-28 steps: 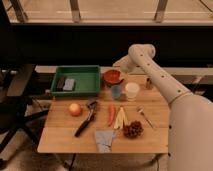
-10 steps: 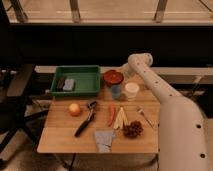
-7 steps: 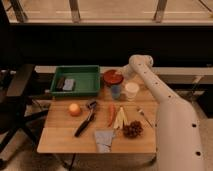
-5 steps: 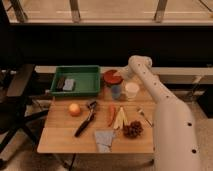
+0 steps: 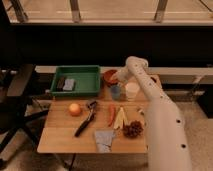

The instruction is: Stack bowls into tray

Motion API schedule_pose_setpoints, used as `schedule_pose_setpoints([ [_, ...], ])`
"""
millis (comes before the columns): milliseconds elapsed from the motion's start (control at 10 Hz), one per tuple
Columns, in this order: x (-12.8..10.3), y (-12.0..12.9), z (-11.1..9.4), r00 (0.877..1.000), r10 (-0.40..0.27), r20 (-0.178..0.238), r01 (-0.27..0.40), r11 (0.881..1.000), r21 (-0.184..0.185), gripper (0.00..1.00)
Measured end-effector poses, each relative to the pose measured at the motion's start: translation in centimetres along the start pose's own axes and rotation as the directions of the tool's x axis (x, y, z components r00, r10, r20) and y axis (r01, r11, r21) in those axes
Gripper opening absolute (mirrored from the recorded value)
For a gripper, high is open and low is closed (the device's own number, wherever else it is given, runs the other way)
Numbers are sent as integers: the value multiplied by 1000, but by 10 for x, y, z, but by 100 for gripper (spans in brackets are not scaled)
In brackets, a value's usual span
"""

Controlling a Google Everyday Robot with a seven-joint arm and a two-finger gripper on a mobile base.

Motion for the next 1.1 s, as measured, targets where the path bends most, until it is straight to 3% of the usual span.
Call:
schedule_pose_setpoints([
  [300,1,0,-2,999,30,-13,-30,1000,8,5],
  [600,18,-5,-17,993,71,-96,-67,997,40,0],
  [900,52,-20,-55,953,123,-278,-105,991,79,0],
  [1100,71,-28,-87,915,151,-375,-117,987,113,0],
])
